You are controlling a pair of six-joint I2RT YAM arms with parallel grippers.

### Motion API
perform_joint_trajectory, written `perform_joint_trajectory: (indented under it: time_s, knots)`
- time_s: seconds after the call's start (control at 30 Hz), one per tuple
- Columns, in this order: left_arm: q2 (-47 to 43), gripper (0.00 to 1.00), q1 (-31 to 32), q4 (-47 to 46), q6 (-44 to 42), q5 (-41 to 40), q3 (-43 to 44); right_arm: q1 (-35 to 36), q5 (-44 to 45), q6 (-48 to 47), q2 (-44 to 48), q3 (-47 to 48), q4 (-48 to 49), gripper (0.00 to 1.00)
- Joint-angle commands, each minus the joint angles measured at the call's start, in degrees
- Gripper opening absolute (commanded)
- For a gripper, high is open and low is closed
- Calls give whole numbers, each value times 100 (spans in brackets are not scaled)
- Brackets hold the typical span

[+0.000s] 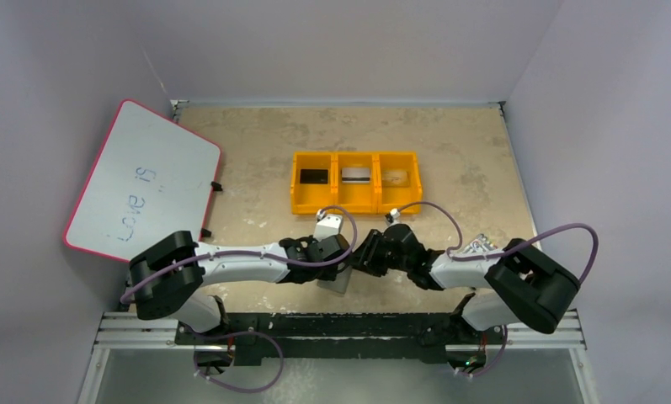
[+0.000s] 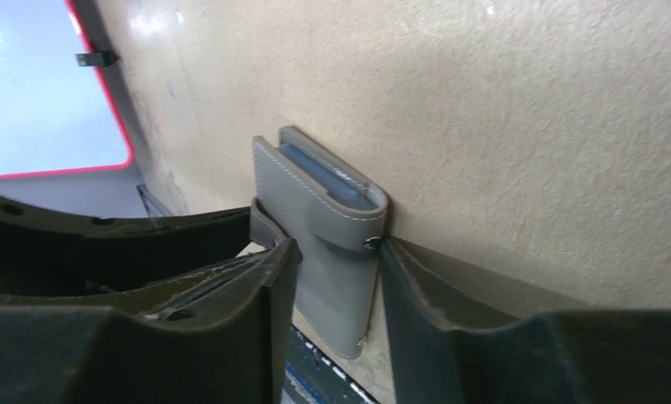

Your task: Take the credit cards out of the card holder

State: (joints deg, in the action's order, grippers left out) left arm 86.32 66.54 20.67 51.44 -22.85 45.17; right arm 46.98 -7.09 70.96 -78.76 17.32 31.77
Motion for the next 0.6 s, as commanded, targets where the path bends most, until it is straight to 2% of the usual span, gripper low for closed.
perform_joint_trajectory:
  time_s: [0.0,0.23,0.4,0.57]
  knots:
    - [-106,26,42,-352,83,195,188,33,170,-174,-70,289,-395,37]
    - [-555,20,-54,-538,185,60,45,13,882,-799,124,663,-1202,0]
    - [-905,21,-268,-522,399,-100,-153,1,955,-1140,58,809,-1519,0]
    - [-1041,35,-380,-247,645,-408,-244,-102,946,-1426,-28,904,-1757,0]
